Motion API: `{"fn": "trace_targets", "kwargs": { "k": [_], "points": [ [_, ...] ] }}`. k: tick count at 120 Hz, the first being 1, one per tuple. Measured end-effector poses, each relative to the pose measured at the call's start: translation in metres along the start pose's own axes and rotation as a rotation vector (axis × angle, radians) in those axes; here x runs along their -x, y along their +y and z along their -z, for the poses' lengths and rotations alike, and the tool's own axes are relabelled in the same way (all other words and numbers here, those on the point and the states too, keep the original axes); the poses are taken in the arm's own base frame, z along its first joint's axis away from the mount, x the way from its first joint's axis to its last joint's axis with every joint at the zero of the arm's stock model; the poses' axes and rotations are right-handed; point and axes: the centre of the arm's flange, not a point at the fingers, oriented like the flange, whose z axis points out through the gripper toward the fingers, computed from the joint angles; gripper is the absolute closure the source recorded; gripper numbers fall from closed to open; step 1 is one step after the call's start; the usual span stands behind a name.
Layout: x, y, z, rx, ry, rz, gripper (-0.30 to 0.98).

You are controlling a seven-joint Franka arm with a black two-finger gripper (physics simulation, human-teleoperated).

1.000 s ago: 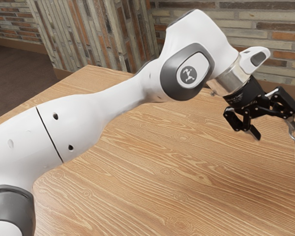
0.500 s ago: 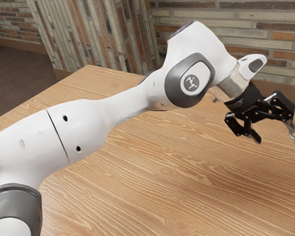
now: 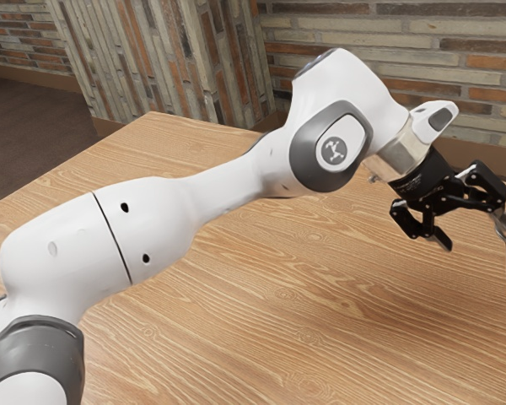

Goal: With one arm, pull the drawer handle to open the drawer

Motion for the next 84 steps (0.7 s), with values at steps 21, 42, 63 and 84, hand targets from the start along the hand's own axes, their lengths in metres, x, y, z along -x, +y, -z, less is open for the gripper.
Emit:
{"fn": "trace_targets", "kwargs": {
  "k": [21,42,63,84],
  "points": [
    [-0.002,0.0,0.0,0.01,0.014,0.004,0.03],
    [-0.004,-0.003,-0.004,0.013,0.016,0.01,0.04],
    [-0.005,-0.006,-0.01,0.009,0.011,0.018,0.04],
    [-0.005,-0.008,-0.014,0.011,0.005,0.027,0.05]
  ]
}}
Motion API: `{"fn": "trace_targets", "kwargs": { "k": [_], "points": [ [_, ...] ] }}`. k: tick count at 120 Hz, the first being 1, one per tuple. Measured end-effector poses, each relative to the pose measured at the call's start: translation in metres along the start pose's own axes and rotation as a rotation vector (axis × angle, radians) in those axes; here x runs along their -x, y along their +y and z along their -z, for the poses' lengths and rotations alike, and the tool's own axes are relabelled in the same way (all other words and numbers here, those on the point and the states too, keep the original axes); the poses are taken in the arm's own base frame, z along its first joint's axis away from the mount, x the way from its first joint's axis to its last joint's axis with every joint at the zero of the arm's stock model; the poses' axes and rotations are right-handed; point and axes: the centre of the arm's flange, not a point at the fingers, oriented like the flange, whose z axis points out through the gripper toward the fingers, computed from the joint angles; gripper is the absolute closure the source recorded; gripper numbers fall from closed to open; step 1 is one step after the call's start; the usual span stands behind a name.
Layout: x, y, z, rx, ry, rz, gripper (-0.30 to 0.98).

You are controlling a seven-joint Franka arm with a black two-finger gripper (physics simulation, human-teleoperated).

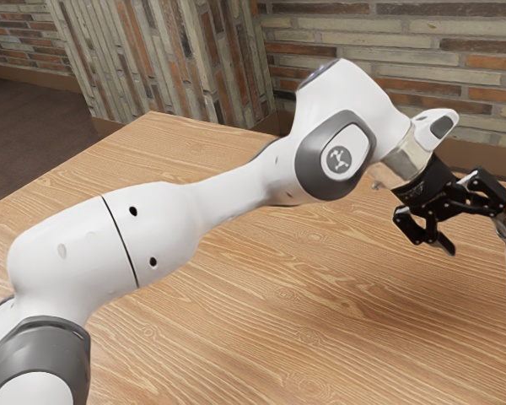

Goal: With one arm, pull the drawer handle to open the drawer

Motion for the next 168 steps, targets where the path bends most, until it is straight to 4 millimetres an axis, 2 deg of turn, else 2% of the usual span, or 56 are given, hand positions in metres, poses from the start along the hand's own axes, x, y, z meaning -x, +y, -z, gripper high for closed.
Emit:
{"fn": "trace_targets", "kwargs": {
  "k": [31,52,97,125,168],
  "points": [
    [-0.003,-0.007,-0.002,-0.017,0.003,0.015,0.04],
    [-0.006,-0.008,0.015,-0.038,0.029,0.015,0.03],
    [0.003,-0.01,0.015,-0.073,-0.007,0.016,0.03],
    [0.005,-0.016,0.024,-0.107,-0.01,0.019,0.03],
    [0.006,-0.038,0.039,-0.149,-0.023,0.047,0.03]
  ]
}}
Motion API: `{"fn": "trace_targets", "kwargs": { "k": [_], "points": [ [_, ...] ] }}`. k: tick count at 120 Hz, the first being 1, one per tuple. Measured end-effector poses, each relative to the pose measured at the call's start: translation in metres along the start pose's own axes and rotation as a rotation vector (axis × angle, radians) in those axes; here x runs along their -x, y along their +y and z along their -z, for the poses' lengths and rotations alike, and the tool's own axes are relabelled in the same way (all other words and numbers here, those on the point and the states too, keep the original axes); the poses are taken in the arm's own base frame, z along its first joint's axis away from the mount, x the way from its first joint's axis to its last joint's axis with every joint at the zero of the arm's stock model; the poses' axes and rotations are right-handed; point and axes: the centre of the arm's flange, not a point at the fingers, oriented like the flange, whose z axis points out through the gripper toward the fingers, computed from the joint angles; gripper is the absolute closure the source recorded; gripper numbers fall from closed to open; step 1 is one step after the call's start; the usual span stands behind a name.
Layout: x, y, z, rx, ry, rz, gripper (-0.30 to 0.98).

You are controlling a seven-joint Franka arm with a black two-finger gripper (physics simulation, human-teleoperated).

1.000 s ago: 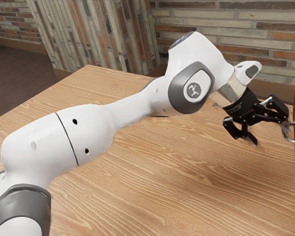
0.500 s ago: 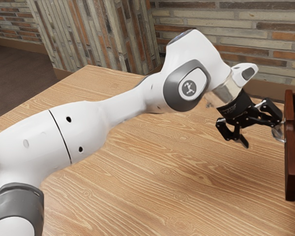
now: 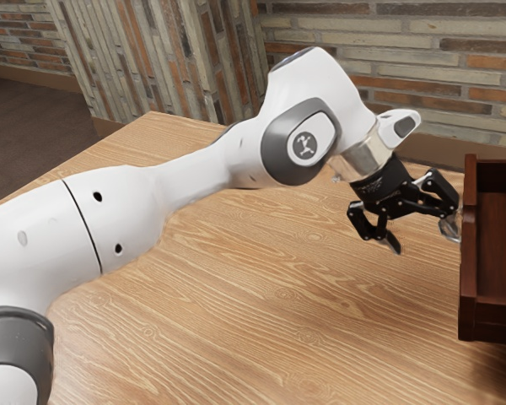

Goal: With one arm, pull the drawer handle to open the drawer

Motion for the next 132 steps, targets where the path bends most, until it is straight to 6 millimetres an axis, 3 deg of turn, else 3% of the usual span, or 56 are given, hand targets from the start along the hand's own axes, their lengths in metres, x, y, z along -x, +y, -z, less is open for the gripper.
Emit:
{"fn": "trace_targets", "kwargs": {
  "k": [132],
  "points": [
    [0.006,-0.051,0.042,-0.06,0.02,0.049,0.03]
  ]
}}
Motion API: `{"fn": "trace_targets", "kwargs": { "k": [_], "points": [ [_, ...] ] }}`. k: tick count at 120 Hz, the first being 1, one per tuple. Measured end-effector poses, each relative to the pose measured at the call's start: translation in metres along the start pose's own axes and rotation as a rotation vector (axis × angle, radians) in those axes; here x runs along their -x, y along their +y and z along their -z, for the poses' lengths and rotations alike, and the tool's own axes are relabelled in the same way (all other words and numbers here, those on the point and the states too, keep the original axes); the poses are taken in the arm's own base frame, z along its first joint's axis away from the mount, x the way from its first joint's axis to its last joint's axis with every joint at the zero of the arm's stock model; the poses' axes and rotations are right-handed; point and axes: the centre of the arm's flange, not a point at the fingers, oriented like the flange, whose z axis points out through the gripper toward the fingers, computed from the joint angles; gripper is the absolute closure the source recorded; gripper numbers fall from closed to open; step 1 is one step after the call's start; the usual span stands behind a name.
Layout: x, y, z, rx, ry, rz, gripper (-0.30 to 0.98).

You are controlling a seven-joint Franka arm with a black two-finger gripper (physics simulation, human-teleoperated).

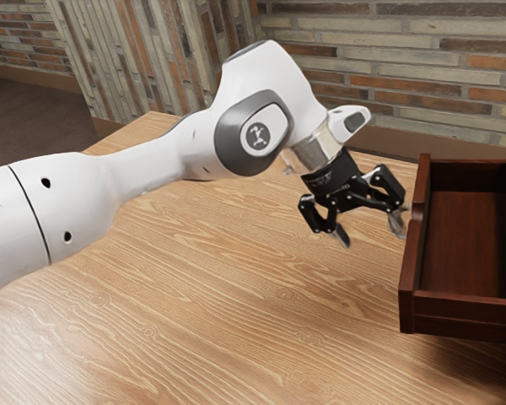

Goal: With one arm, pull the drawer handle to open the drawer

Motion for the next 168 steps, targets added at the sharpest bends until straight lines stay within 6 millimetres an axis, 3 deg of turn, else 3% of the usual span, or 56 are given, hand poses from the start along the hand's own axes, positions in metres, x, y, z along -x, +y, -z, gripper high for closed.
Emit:
{"fn": "trace_targets", "kwargs": {
  "k": [103,133,155,168],
  "points": [
    [-0.004,-0.039,0.016,-0.035,0.011,0.006,0.03],
    [-0.002,-0.036,0.016,-0.029,0.009,-0.011,0.03],
    [0.003,-0.035,0.035,-0.023,0.034,-0.02,0.03],
    [0.019,-0.022,0.074,-0.034,0.082,-0.049,0.03]
  ]
}}
